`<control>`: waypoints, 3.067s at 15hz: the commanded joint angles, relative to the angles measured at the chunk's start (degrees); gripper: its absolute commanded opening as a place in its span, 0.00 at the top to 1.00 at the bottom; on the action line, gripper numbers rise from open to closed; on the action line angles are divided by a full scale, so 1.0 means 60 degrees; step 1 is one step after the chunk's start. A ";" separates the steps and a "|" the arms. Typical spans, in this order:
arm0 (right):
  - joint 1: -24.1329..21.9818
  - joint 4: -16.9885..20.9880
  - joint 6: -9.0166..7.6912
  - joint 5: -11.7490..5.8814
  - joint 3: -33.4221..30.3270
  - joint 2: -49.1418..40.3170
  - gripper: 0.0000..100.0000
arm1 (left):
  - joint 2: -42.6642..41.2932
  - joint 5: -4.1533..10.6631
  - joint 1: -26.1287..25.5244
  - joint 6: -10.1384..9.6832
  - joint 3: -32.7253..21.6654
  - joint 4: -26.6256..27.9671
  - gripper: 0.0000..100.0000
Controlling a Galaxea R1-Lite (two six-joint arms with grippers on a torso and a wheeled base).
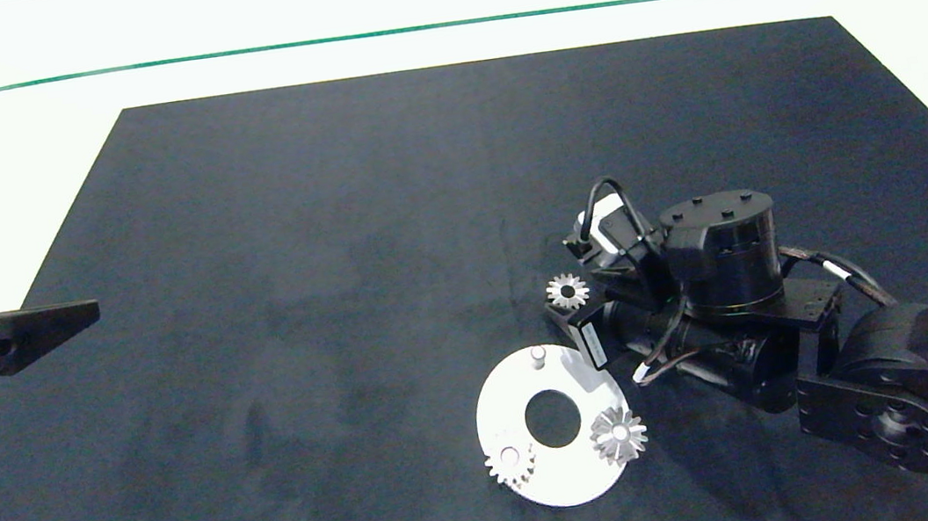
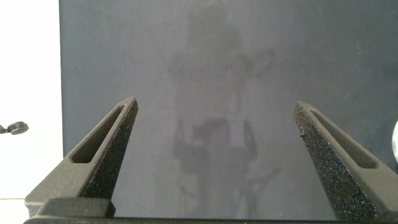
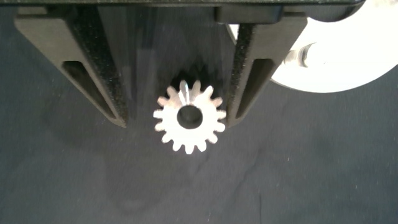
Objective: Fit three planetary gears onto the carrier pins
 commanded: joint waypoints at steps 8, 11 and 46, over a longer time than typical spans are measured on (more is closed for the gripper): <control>0.0005 -0.0042 0.0020 -0.0014 0.0138 -0.0043 0.60 | -0.0079 0.0018 -0.0001 -0.0001 0.0001 0.0022 0.00; 0.0005 -0.0042 0.0034 0.0000 0.0211 -0.0043 0.66 | -0.0094 0.0018 -0.0001 -0.0001 -0.0013 0.0022 0.00; 0.1777 0.0061 0.0064 -0.0058 0.0958 -0.0848 0.78 | -0.0138 0.0018 -0.0001 0.0013 0.0045 0.0022 0.00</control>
